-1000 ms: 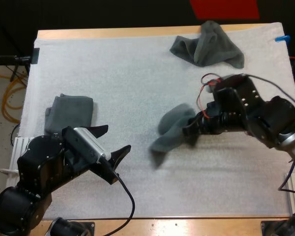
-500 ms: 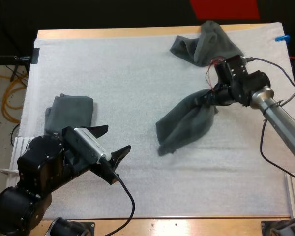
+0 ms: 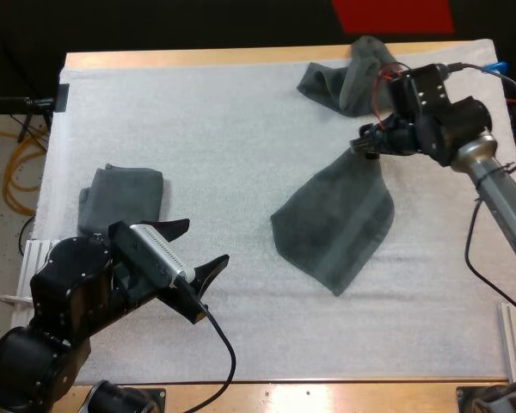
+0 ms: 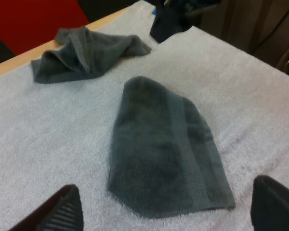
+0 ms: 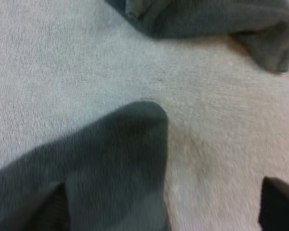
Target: Pick towel from pile fold and stack
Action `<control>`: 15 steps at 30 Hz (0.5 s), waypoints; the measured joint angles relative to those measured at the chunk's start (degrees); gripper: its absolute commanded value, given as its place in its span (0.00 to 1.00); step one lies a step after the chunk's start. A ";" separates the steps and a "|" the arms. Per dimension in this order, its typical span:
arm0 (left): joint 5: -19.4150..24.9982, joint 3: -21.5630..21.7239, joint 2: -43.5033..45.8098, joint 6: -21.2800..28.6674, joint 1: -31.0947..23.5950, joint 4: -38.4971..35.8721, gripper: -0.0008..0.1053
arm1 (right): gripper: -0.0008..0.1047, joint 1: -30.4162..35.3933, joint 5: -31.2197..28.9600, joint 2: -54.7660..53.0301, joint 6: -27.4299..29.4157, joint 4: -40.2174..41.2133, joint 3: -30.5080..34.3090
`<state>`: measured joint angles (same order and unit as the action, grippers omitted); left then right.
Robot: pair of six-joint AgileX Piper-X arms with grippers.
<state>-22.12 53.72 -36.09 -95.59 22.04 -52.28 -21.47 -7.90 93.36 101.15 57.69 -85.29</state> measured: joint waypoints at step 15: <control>0.85 0.00 0.00 0.00 0.00 -5.60 0.66 | 0.59 -9.74 14.22 -24.67 -15.81 9.66 20.96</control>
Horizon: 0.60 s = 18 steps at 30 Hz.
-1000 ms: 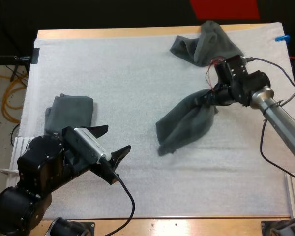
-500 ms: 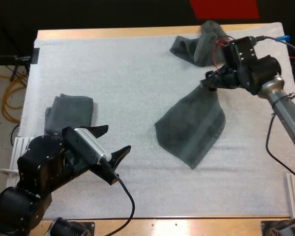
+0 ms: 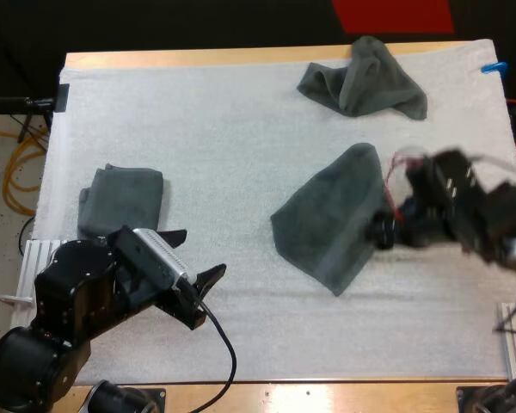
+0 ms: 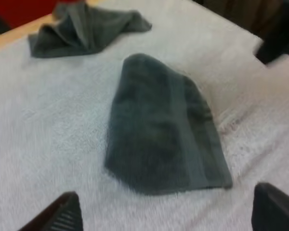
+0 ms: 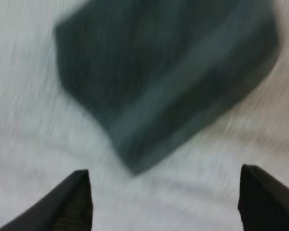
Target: Pick towel from pile fold and stack
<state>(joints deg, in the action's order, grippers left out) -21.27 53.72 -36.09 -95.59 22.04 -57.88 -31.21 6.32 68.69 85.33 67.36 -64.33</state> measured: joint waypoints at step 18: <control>0.13 0.00 0.00 0.00 0.00 -9.29 0.66 | 0.59 -12.33 4.78 10.57 -35.85 -36.20 23.32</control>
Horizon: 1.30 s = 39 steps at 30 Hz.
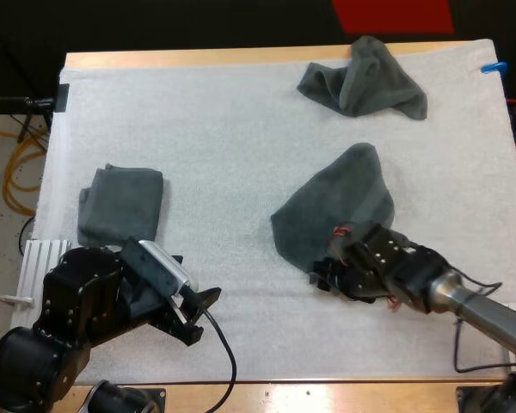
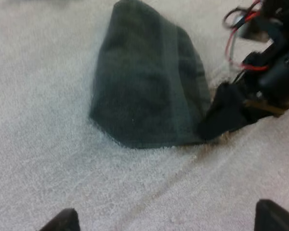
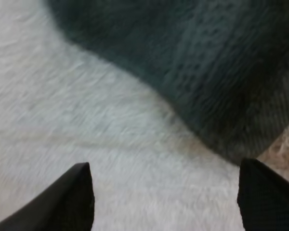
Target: Pick towel from pile fold and stack
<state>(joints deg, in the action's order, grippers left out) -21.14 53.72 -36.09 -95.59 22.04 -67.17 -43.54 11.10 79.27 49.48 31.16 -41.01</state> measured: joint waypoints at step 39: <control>-6.43 0.00 -7.34 0.42 1.24 3.42 0.66 | 0.01 0.52 -36.51 -13.99 15.92 28.25 6.31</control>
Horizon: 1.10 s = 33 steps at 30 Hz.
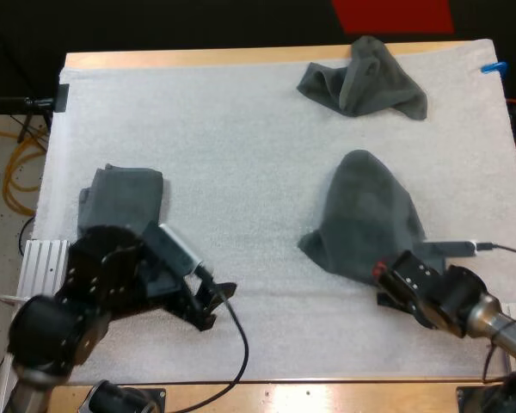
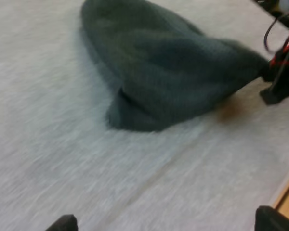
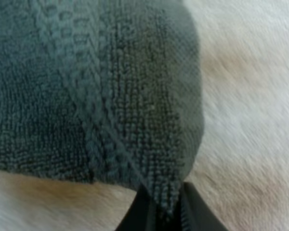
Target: Pick towel from pile fold and stack
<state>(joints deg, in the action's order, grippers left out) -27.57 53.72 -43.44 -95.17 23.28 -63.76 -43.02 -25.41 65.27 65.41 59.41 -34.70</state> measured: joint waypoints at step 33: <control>-11.00 0.00 -57.52 -15.48 12.26 41.27 0.58 | 0.01 0.00 0.52 -0.73 -4.78 3.60 3.62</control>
<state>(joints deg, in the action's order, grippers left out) -38.57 53.72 -100.96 -110.66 35.54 -22.48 -43.02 -24.89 64.55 60.63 63.01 -31.09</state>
